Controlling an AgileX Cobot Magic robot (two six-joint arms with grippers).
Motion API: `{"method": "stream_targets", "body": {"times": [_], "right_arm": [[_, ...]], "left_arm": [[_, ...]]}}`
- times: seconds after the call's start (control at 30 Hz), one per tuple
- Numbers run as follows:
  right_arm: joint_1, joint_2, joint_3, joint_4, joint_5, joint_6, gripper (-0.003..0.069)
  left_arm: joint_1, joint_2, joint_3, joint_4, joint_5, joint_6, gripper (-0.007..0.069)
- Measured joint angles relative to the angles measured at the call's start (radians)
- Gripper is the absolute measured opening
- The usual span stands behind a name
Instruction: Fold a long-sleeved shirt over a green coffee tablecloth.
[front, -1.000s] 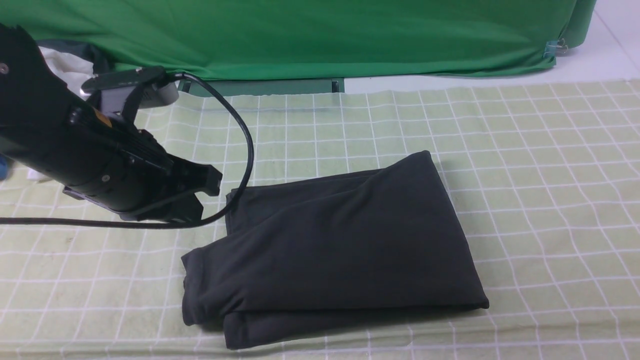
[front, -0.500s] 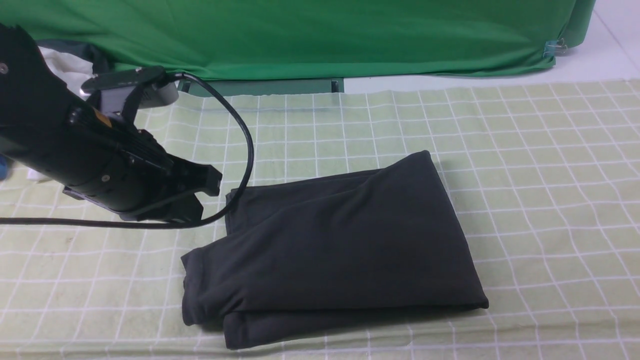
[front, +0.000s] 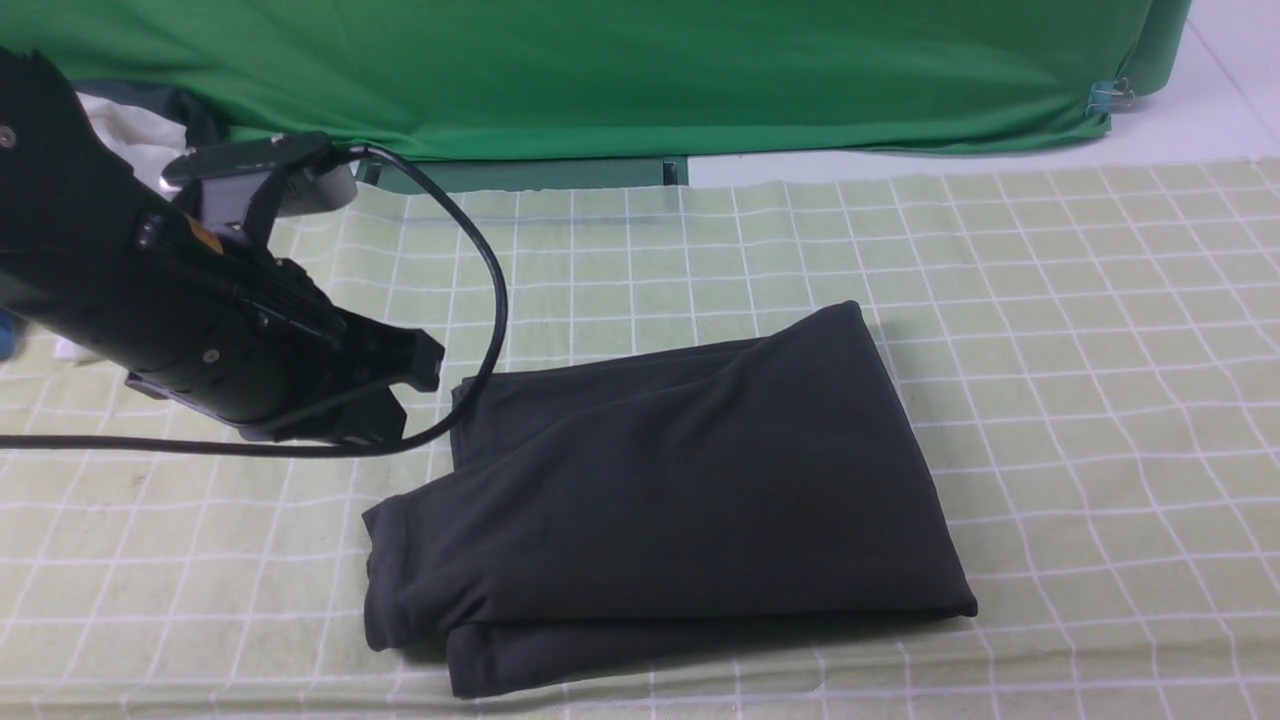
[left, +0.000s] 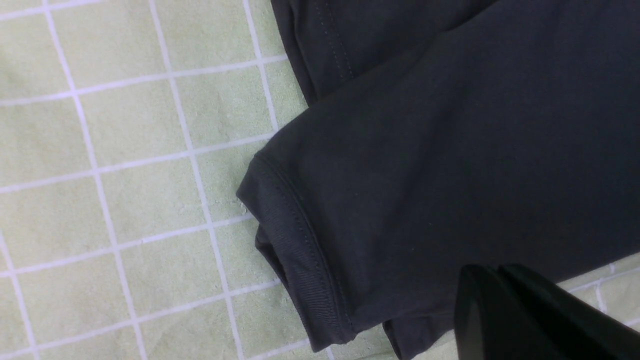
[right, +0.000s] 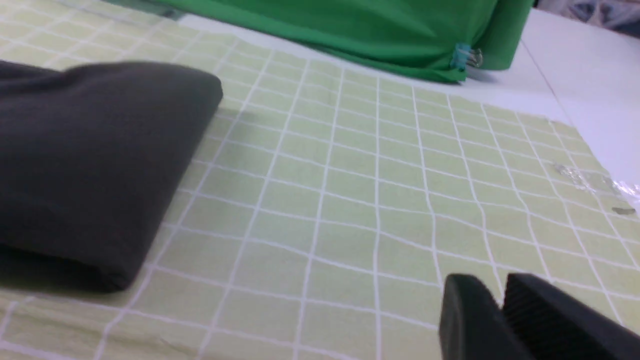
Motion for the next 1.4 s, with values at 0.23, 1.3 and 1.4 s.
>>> {"method": "stream_targets", "body": {"times": [0.23,1.3,1.4], "right_arm": [[-0.008,0.000,0.034,-0.001,-0.020,0.000,0.0124],[-0.009,0.000,0.034,0.004,-0.062,0.000,0.0176],[-0.009,0.000,0.034,0.005,-0.062,0.000,0.0180]], "left_arm": [[0.000,0.000,0.000,0.000,-0.055,-0.036,0.0013],[0.000,-0.947,0.539,-0.198,-0.397,0.230,0.0013],[0.000,-1.090,0.624,-0.210,-0.523,0.234,0.0013]]}}
